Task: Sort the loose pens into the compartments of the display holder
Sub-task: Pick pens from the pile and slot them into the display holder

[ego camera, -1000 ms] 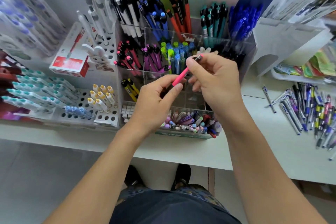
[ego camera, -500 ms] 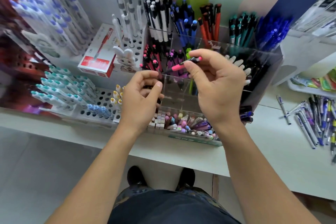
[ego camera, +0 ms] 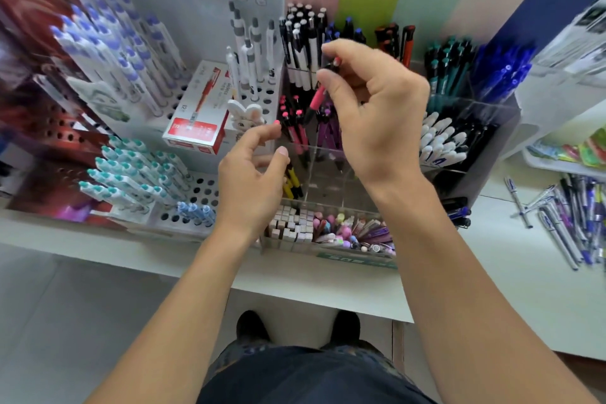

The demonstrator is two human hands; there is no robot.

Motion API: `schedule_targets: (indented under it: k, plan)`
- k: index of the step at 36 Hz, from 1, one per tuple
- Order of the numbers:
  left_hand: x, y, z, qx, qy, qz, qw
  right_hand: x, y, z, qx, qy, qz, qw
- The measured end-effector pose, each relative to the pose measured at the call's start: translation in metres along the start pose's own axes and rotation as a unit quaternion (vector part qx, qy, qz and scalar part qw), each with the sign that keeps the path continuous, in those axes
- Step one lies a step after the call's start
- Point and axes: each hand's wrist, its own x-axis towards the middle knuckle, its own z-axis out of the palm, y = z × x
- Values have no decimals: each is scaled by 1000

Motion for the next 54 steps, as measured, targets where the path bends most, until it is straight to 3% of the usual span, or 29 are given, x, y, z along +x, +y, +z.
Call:
schedule_targets:
  k: [8, 12, 16, 18, 23, 26, 30, 34, 37, 43, 49, 54]
  plan:
    - [4, -7, 8, -17, -37, 14, 999, -27, 24, 37, -127, -156, 42, 979]
    - [4, -10, 12, -31, -28, 34, 999, -34, 20, 46, -151, -156, 72, 974]
    - [1, -9, 18, -39, -17, 36, 998, -35, 15, 38, -43, -168, 145, 974]
    - [-3, -9, 21, -32, -17, 32, 999, -39, 14, 21, 2, -167, 173, 971]
    - [-34, 0, 47, -37, -1, 37, 999, -71, 26, -57, 21, -100, 145, 984]
    - [-66, 10, 86, -39, -34, 36, 998, -102, 53, -109, 10, -69, 206, 976]
    - [-115, 23, 171, -49, -148, 5, 988, -143, 112, -186, -41, -24, 315, 948]
    - [-169, 28, 279, -33, -285, -95, 953, -184, 179, -283, -84, 15, 416, 905]
    - [-205, 25, 353, -42, -333, -179, 925, -216, 223, -352, -104, 41, 483, 869]
    - [-234, 18, 444, -8, -310, -240, 920, -246, 289, -425, -84, -8, 555, 827]
    - [-193, 2, 500, 114, -224, -175, 952, -224, 355, -439, -93, -37, 559, 823]
    - [-140, -22, 562, 237, -187, -170, 938, -209, 401, -433, -122, -71, 565, 813]
